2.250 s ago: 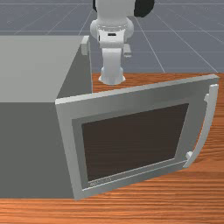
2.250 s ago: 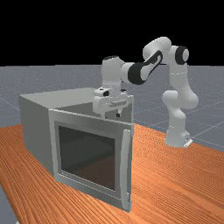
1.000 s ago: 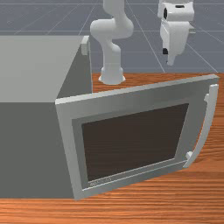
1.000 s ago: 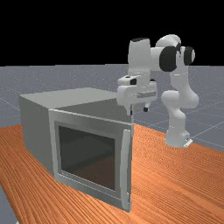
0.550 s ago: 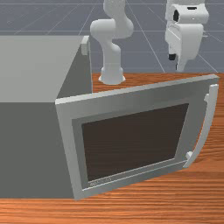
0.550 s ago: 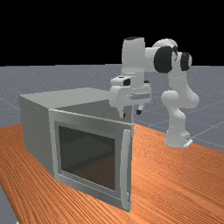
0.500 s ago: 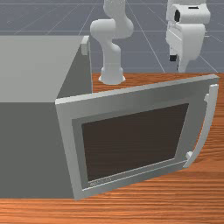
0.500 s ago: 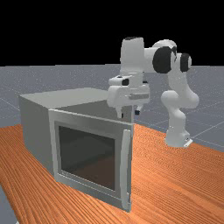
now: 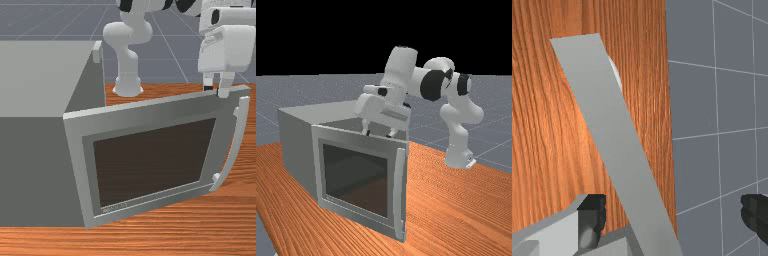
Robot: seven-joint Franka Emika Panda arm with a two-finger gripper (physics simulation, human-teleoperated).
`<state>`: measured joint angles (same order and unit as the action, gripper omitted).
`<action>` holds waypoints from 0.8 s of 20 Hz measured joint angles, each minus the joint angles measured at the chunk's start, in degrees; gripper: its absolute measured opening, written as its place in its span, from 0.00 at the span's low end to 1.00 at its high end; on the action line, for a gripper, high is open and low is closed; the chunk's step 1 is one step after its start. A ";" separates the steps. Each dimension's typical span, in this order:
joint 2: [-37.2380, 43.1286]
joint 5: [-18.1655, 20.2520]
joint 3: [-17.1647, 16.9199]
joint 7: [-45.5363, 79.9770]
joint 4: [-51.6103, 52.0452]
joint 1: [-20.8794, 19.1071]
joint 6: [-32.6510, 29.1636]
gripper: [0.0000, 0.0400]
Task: Close the microwave
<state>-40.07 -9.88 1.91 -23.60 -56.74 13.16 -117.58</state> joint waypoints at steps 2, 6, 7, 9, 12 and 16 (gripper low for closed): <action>-7.29 8.99 4.67 -5.43 16.74 -2.43 19.70 1.00; -5.21 5.72 2.73 -4.46 9.75 -1.19 15.97 1.00; -4.91 5.81 2.78 -4.40 6.49 -1.38 13.44 1.00; -3.29 5.88 2.89 -4.30 2.57 -1.61 8.95 1.00; -2.12 6.09 3.01 -4.29 -0.08 -1.88 5.28 1.00; 7.85 8.32 4.06 -3.51 -14.78 -3.02 6.80 1.00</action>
<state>-32.22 -1.56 5.96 -27.11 -71.52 10.14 -110.78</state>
